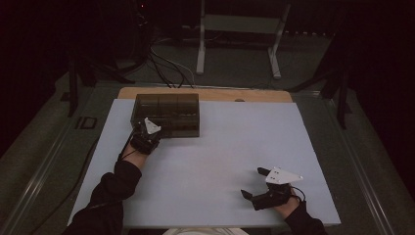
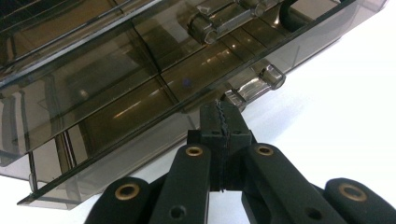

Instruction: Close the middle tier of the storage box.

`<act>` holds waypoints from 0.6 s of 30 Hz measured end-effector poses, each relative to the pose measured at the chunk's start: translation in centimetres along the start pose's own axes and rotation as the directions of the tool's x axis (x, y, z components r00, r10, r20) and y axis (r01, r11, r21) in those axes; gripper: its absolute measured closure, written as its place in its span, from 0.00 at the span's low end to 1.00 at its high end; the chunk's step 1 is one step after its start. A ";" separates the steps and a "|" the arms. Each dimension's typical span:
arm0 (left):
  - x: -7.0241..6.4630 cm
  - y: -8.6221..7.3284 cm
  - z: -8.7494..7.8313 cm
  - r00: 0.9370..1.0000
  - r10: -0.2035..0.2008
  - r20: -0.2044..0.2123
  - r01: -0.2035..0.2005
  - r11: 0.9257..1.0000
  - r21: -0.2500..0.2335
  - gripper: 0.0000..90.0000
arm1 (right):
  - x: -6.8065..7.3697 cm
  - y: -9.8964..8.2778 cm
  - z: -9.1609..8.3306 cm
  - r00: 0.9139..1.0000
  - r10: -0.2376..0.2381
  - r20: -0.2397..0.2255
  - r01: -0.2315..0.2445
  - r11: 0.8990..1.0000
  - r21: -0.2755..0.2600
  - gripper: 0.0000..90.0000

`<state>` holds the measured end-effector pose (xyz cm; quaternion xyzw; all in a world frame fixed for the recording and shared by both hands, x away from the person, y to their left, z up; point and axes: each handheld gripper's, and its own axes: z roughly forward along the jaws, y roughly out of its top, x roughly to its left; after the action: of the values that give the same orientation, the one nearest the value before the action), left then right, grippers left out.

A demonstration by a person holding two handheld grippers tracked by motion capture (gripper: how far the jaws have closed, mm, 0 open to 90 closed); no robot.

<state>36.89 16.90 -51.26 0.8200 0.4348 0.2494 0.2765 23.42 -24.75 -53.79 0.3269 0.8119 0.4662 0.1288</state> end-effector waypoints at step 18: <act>0.3 0.7 0.6 1.000 0.004 -0.015 -0.004 1.000 0.009 1.00 | 0.0 0.0 0.0 1.000 0.000 -0.001 0.000 1.000 -0.001 0.00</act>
<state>37.80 16.68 -51.16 0.8203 0.4362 0.2541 0.2689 23.45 -24.78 -53.81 0.3266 0.8118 0.4667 0.1285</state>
